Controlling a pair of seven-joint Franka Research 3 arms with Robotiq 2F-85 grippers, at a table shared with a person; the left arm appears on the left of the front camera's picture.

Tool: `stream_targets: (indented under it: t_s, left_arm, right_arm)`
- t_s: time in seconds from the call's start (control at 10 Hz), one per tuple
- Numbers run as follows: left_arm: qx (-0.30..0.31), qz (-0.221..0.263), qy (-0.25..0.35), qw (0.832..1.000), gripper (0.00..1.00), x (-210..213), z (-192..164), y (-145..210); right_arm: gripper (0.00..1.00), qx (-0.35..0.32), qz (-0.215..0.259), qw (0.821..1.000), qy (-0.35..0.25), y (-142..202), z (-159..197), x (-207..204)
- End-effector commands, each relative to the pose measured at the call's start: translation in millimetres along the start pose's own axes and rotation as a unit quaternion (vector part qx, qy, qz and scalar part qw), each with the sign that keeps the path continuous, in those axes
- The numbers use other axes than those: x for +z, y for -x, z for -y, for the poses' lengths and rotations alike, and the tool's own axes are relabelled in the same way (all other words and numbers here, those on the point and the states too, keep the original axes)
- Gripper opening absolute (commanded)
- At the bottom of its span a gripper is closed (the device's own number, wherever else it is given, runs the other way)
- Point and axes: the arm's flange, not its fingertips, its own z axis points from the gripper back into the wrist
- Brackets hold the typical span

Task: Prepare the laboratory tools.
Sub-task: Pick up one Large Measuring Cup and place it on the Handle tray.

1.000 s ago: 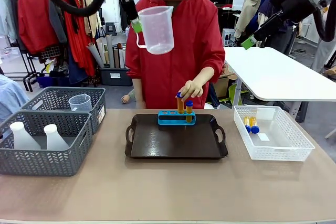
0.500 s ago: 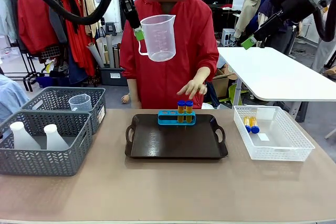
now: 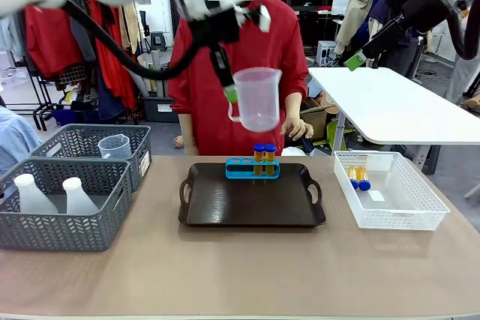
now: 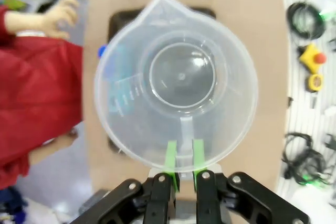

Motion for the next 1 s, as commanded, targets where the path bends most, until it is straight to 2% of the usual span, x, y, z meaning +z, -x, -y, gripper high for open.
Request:
stream_targets:
  t_s: [0.0, 0.3, 0.5, 0.7, 0.9]
  left_arm:
    - [-0.014, -0.014, 0.005, 1.0, 0.0, -35.2, 2.5, -3.9]
    - [-0.031, -0.028, 0.001, 0.999, 0.0, -94.0, 0.6, -11.1]
    - [-0.038, -0.037, -0.033, 0.998, 0.0, -125.2, -10.7, -19.9]
    - [-0.038, -0.055, -0.028, 0.997, 0.0, -159.9, -28.7, -30.3]
    - [-0.042, -0.061, -0.025, 0.997, 0.0, -176.4, -34.6, -38.1]
  right_arm:
    - [1.0, 0.003, 0.003, 1.0, -0.002, -0.3, 0.6, 1.1]
    - [1.0, 0.003, 0.003, 1.0, -0.002, -0.3, 0.6, 1.1]
    - [1.0, 0.003, 0.003, 1.0, -0.002, -0.3, 0.6, 1.1]
    - [1.0, 0.003, 0.003, 1.0, -0.002, -0.3, 0.6, 1.1]
    - [1.0, 0.003, 0.003, 1.0, -0.002, -0.3, 0.6, 1.1]
